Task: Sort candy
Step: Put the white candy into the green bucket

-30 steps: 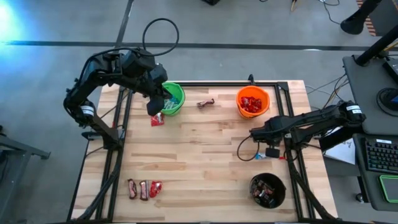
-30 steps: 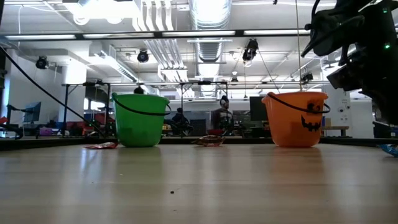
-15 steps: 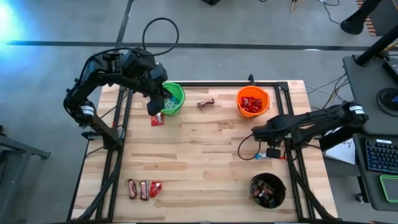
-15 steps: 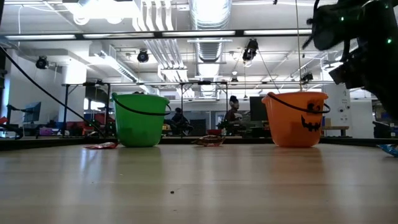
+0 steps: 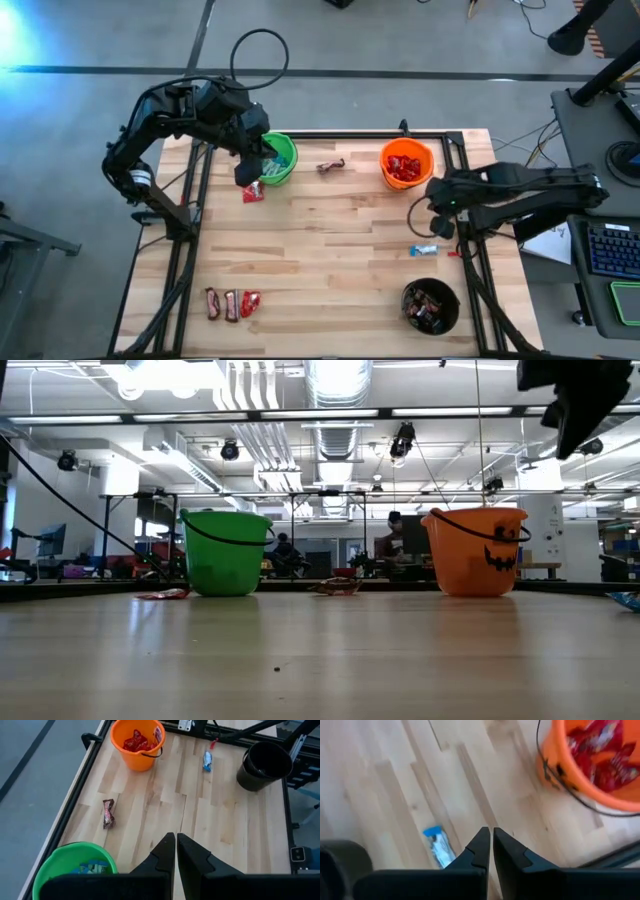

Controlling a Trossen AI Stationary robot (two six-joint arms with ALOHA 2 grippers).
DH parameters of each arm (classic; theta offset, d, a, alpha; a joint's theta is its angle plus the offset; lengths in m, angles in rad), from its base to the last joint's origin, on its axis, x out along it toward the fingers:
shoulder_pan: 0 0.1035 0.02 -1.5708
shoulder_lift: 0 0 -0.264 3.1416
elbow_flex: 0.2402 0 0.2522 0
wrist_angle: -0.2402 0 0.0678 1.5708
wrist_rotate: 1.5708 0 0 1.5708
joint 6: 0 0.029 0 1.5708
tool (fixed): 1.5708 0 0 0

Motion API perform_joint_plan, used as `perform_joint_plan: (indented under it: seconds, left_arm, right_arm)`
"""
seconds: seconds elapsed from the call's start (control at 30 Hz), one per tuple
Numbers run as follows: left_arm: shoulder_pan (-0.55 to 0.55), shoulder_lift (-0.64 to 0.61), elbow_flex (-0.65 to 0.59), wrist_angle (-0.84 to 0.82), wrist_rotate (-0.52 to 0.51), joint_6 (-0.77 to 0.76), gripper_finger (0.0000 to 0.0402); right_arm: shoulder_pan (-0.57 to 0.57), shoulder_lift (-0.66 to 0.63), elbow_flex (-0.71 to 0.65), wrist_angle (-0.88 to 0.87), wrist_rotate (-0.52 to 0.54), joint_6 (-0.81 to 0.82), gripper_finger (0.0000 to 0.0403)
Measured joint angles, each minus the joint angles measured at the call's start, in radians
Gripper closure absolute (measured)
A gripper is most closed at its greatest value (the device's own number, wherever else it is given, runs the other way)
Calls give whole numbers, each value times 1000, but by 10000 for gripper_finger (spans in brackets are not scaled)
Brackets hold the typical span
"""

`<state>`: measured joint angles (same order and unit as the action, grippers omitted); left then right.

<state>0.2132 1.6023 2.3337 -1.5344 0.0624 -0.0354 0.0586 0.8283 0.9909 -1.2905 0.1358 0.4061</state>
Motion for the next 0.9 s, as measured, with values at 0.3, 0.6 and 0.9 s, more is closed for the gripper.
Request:
perform_joint_plan:
  seconds: [0.3,0.6,0.9]
  left_arm:
    - [0,0,0,-20,1,0,401]
    - [0,0,0,-21,2,0,401]
    - [0,0,0,-22,2,-26,401]
  right_arm:
    - [0,-11,37,-10,48,23,390]
    - [0,47,-30,-67,38,107,390]
    - [0,78,11,-61,40,-4,390]
